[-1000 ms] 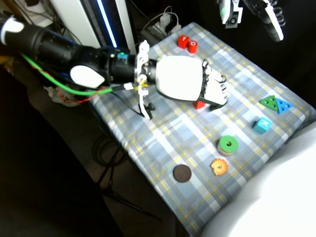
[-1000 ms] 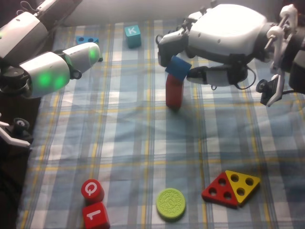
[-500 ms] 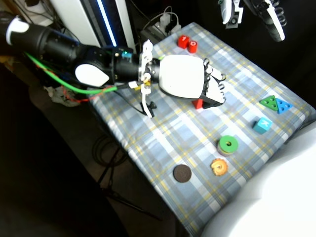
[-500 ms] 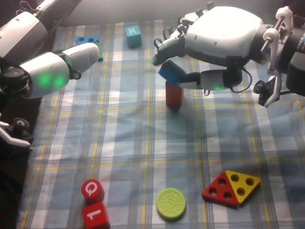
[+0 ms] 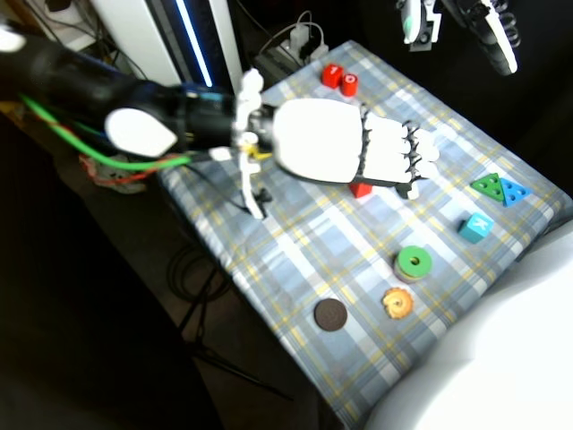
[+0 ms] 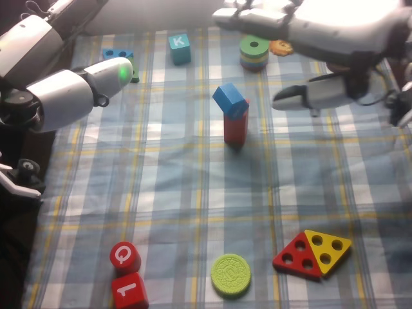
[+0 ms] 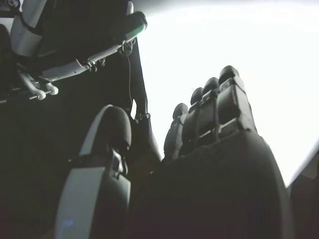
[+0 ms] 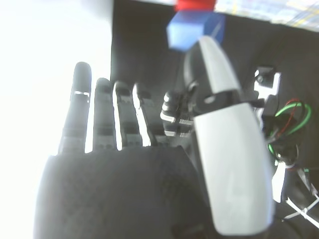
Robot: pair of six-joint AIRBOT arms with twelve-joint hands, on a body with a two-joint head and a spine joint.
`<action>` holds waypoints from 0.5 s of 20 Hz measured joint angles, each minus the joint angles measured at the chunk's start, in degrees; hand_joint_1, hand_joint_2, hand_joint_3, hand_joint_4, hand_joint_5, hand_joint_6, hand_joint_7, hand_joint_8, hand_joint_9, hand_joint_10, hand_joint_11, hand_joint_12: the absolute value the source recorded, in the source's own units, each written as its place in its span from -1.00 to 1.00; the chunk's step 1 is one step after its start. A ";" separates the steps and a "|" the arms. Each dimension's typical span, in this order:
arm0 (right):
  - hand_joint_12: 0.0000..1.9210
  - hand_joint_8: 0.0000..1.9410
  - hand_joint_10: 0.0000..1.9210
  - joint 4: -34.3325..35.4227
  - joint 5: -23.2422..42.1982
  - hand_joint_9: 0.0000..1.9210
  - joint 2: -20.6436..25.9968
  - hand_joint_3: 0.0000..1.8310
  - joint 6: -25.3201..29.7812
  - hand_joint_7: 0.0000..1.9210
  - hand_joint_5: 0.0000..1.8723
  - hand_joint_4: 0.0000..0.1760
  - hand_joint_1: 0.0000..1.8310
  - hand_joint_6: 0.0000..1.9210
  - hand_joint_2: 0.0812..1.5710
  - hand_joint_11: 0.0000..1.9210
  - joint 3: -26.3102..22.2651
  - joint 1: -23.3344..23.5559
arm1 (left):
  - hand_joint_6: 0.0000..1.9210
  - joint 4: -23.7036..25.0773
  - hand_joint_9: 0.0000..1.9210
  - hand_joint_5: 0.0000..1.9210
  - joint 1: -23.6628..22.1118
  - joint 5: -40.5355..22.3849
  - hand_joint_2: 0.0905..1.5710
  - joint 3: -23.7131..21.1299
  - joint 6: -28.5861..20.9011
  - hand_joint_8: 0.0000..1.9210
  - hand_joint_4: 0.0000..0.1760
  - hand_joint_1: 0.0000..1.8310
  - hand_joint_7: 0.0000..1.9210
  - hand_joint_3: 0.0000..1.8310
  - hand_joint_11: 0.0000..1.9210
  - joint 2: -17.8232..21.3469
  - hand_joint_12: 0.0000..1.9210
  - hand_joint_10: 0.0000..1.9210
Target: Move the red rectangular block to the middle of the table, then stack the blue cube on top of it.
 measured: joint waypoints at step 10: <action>-1.00 -1.00 -1.00 16.48 21.44 -1.00 17.57 -0.99 -7.45 -1.00 -1.00 0.48 -0.42 -1.00 0.45 -1.00 -12.07 -11.78 | -1.00 -0.50 -1.00 -1.00 2.89 -5.64 0.71 -1.42 -3.74 -1.00 -0.24 -0.42 -1.00 -1.00 -1.00 1.88 -1.00 -1.00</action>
